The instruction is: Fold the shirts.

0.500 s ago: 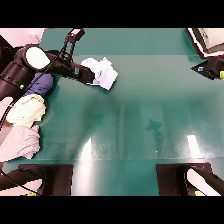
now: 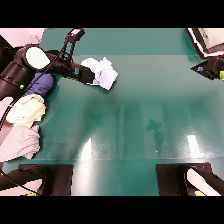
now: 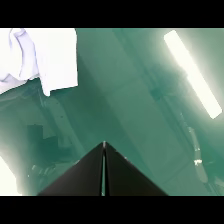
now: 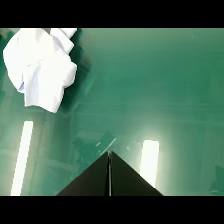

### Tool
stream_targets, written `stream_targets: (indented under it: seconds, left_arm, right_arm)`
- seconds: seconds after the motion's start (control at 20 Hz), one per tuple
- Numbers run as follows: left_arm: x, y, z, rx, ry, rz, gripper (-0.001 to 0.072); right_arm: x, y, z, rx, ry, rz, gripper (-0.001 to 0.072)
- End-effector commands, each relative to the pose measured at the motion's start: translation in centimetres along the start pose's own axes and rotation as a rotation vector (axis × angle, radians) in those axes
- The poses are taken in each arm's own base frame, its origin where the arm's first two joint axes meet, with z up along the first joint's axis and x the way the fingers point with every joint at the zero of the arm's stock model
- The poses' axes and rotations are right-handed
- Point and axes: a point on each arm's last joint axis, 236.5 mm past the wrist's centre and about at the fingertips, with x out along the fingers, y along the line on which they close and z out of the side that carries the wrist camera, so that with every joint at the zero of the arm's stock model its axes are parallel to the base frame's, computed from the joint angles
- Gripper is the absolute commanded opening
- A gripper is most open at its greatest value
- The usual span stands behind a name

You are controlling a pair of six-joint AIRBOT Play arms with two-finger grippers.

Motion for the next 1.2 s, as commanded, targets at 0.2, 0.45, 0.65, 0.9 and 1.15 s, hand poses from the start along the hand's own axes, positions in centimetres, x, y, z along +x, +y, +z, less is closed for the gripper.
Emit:
stream_targets:
  seconds: [0.2,0.45,0.65,0.9,1.15]
  left_arm:
    - [0.0,0.0,0.0,0.001,-0.001,0.0,0.0024]
    - [0.0,0.0,0.0,0.001,-0.001,0.0,0.0024]
    - [0.0,0.0,0.6,-0.003,-0.024,-0.002,0.0025]
    - [1.0,3.5,3.5,-0.046,-0.151,0.111,0.0449]
    - [8.1,9.9,0.2,-0.227,-0.065,0.136,0.045]
  right_arm:
    - [0.0,0.0,0.0,0.0,0.001,0.001,0.0017]
    - [0.0,0.0,0.0,0.001,0.0,0.001,0.0017]
    - [0.0,1.2,0.3,0.018,-0.011,0.049,0.0017]
    - [-0.2,3.1,1.6,0.052,-0.064,0.132,0.0018]
    - [-0.5,4.6,1.6,0.074,-0.061,0.198,0.0018]
